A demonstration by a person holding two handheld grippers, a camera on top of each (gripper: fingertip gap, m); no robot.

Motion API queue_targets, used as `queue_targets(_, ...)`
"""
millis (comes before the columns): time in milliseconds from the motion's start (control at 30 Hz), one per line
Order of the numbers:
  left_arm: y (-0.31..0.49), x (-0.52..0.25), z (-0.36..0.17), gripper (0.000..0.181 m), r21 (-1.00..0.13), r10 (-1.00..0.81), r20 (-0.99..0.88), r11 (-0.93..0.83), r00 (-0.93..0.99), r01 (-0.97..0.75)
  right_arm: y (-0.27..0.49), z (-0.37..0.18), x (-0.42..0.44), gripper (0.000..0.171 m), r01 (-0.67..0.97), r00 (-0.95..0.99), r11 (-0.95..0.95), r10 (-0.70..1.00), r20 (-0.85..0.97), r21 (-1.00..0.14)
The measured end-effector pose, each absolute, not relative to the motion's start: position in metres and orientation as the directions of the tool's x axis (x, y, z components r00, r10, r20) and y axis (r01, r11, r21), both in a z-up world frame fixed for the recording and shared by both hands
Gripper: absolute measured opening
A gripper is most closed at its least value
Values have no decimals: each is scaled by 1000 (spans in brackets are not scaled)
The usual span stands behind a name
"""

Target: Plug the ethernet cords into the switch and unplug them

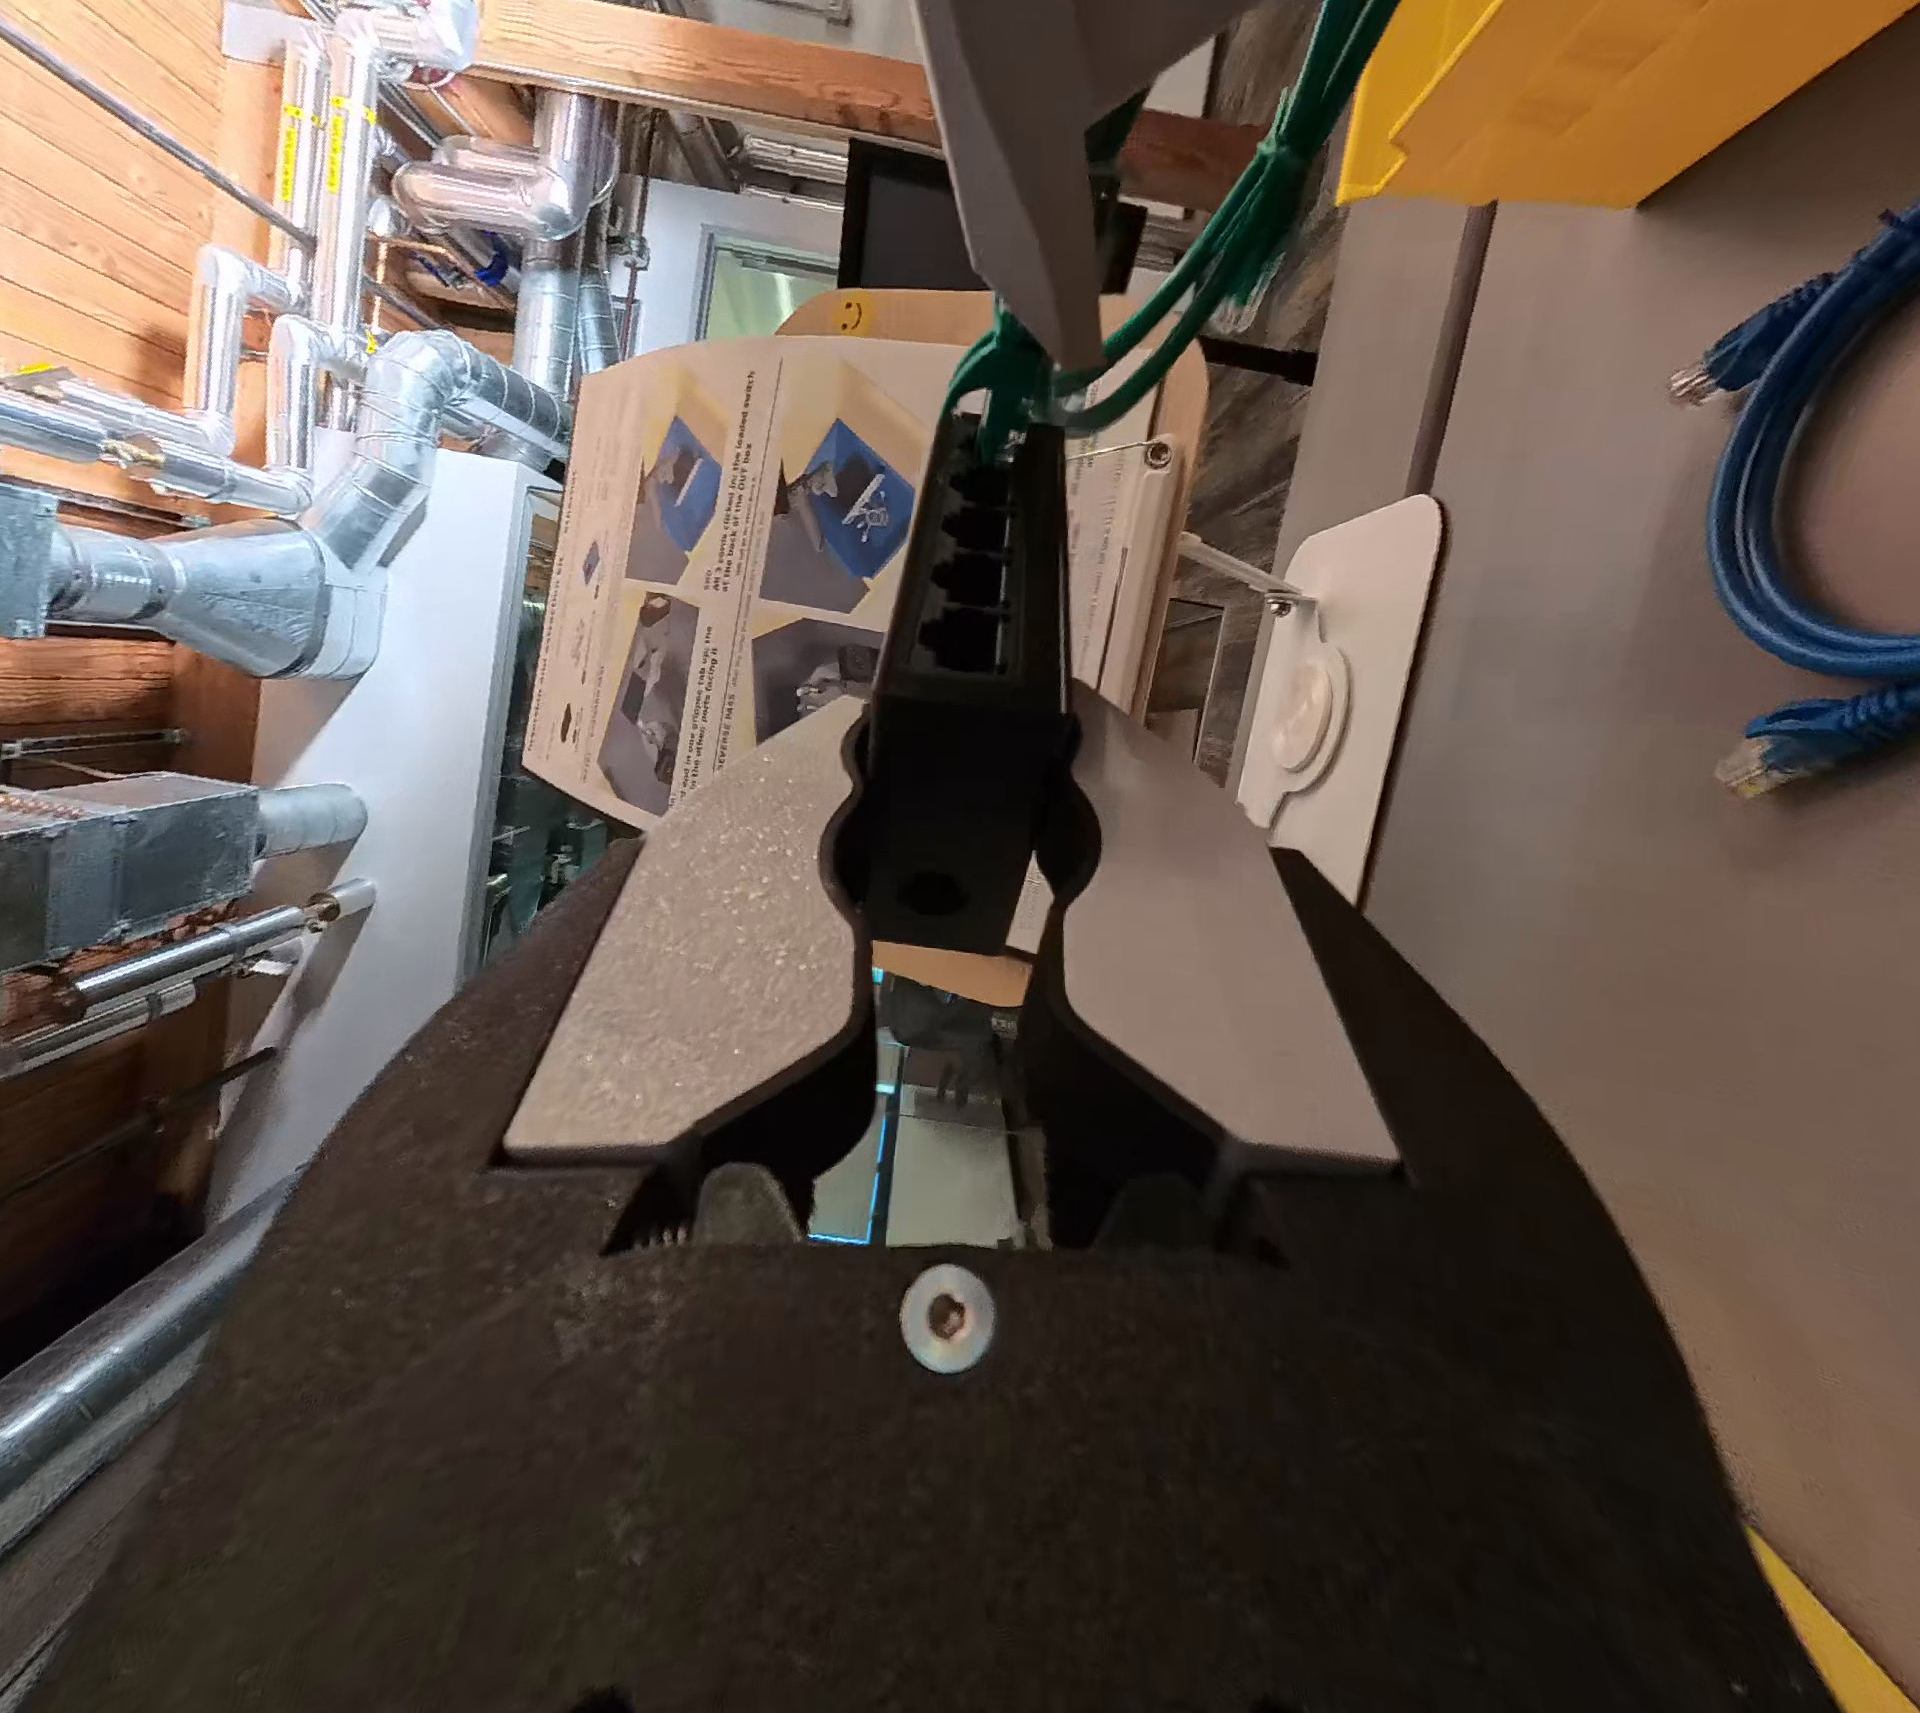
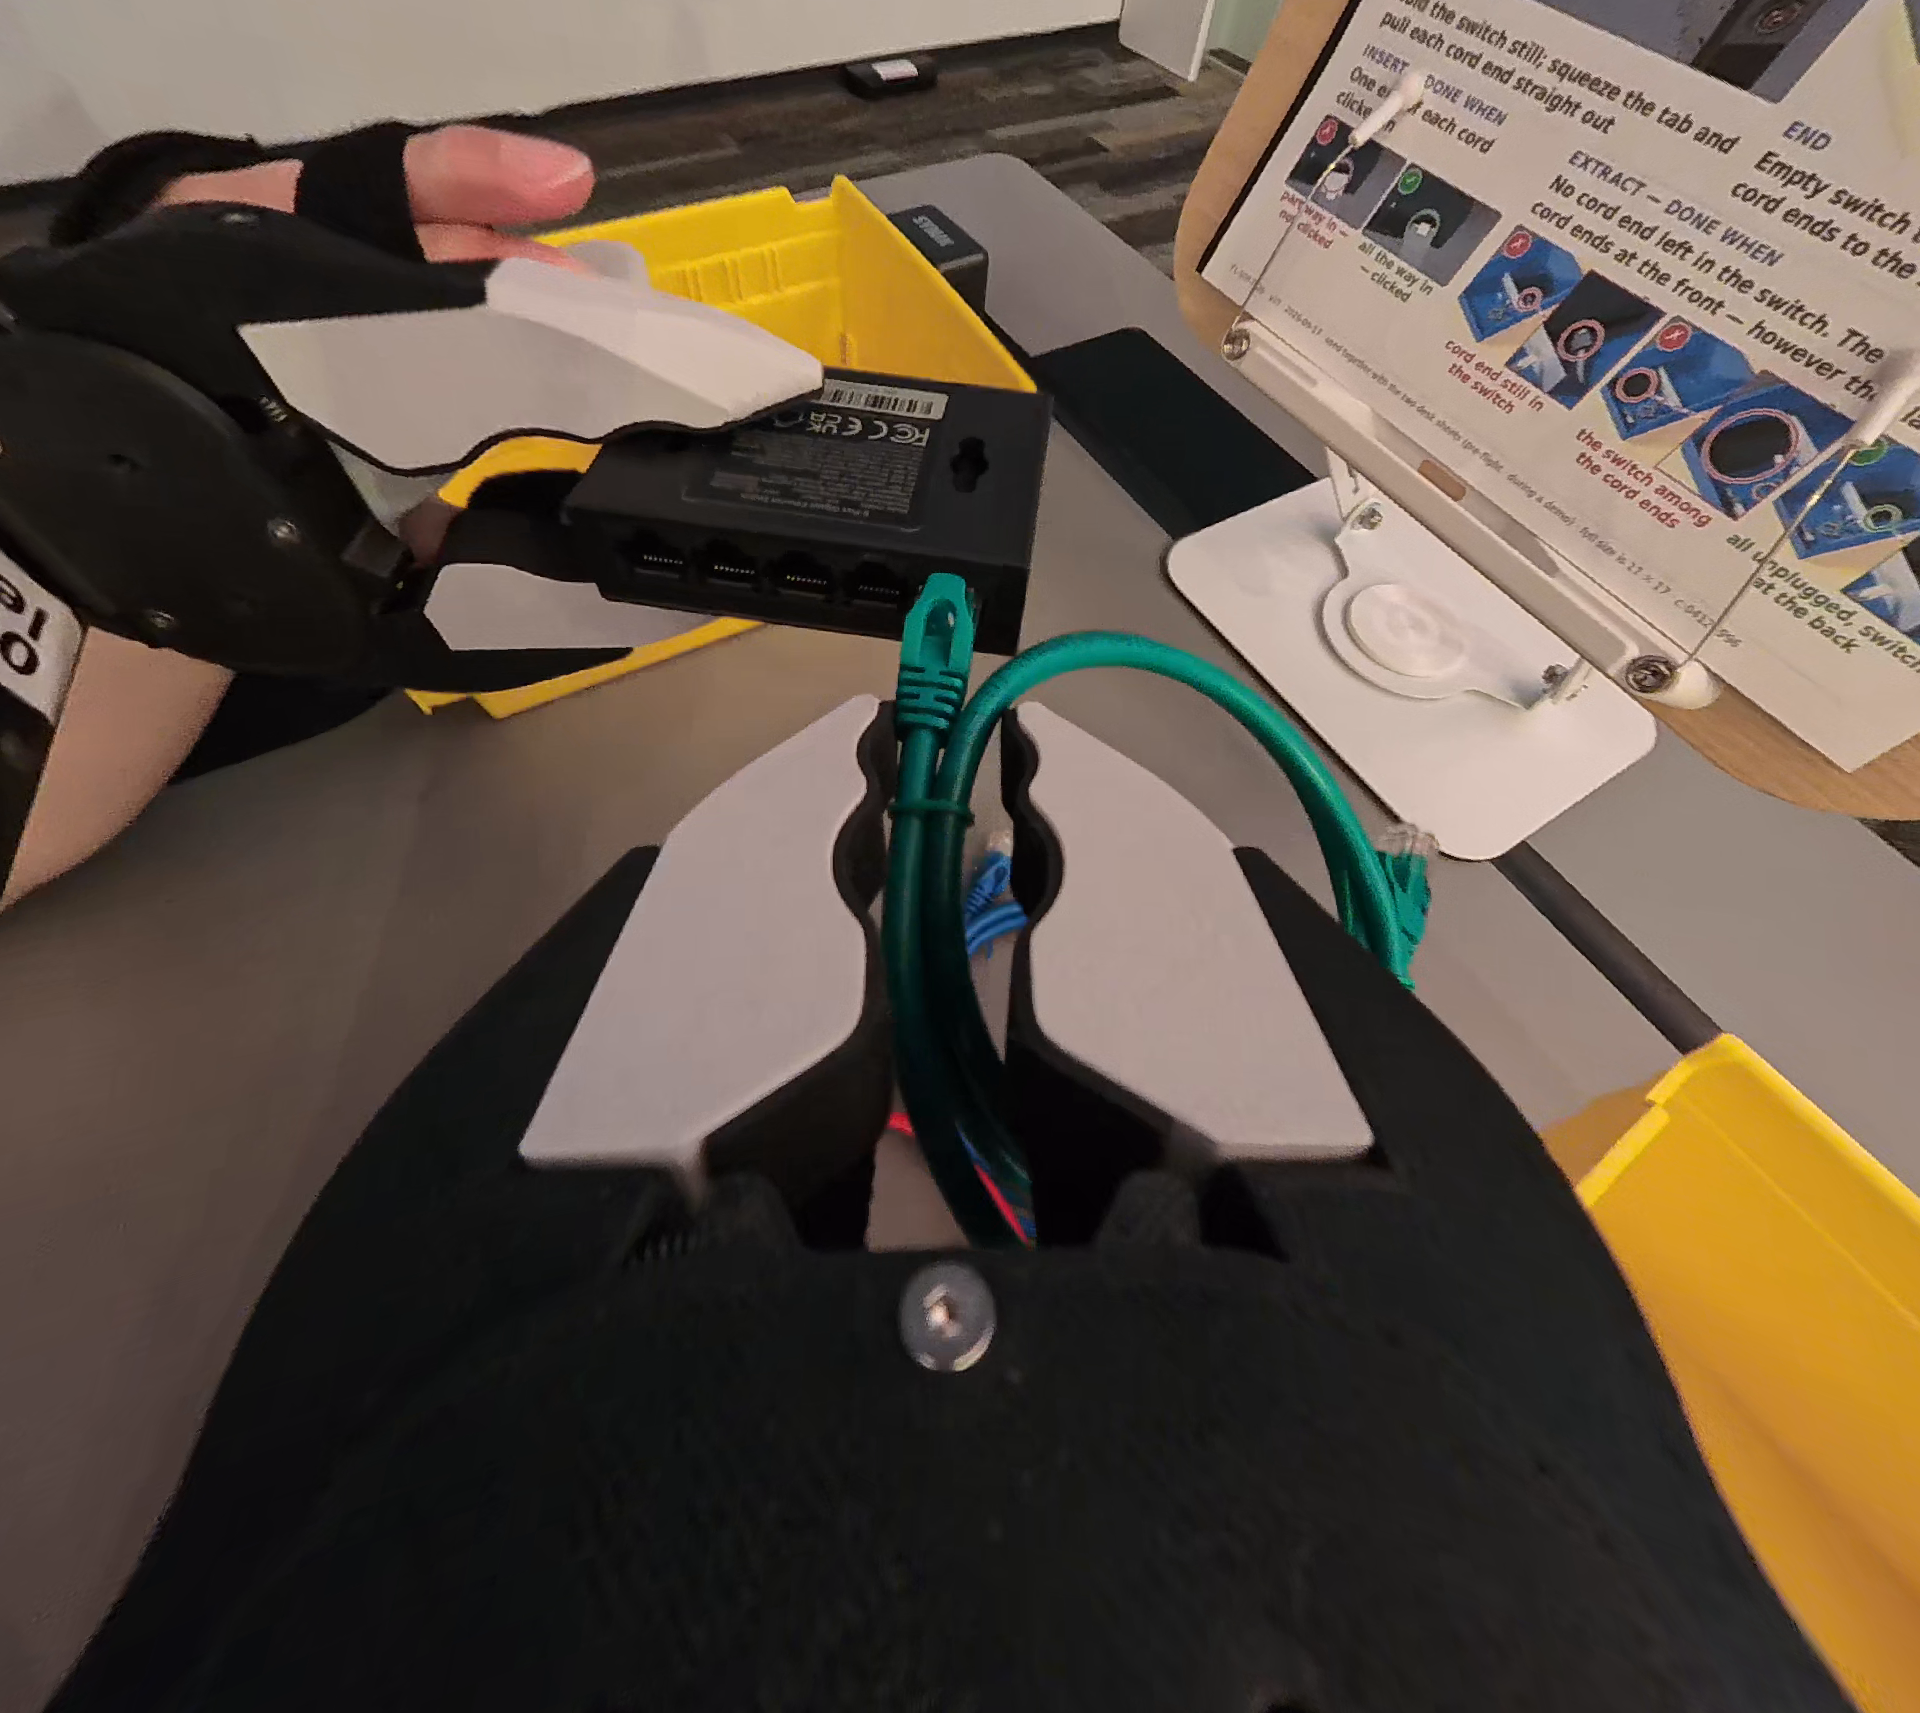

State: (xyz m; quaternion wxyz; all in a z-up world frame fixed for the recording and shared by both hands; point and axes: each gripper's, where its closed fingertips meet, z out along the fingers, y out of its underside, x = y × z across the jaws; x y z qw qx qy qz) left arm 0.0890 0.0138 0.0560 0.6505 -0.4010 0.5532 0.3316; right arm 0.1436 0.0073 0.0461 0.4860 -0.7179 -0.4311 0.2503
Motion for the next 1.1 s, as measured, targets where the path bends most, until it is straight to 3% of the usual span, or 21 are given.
queue_targets(167, 18, 81, 68, 29, -195, 31, -973, 421, 229, -886, 6, 61, 143, 22, 332, 497, -82, 862, 100, -940)
queue_targets(367, 29, 46, 85, 29, -252, 82, -954, 302, 288, -919, -22, 119, 148, 24, 254, 510, 238, 791, 338, -938)
queue_targets(467, 31, 26, 96, 29, -296, 117, -936, 258, 333, -920, -39, 134, 150, 17, 199, 528, 216, 798, 290, -956)
queue_targets(600, 26, 9, 113, 29, -341, 157, -910, 246, 384, -907, -31, 86, 144, 23, 315, 567, -70, 814, 129, -946)
queue_targets(700, 22, 4, 122, 28, -377, 160, -892, 256, 423, -890, -20, 42, 142, 24, 344, 641, -176, 762, 94, -922)
queue_targets(867, 16, 0, 132, 29, -423, 149, -867, 283, 476, -861, -36, -21, 141, 23, 281, 737, -236, 674, 51, -930)
queue_targets(1100, 5, 6, 140, 29, -470, 109, -840, 344, 532, -813, -37, -101, 152, 26, 339, 869, -382, 477, 131, -860)
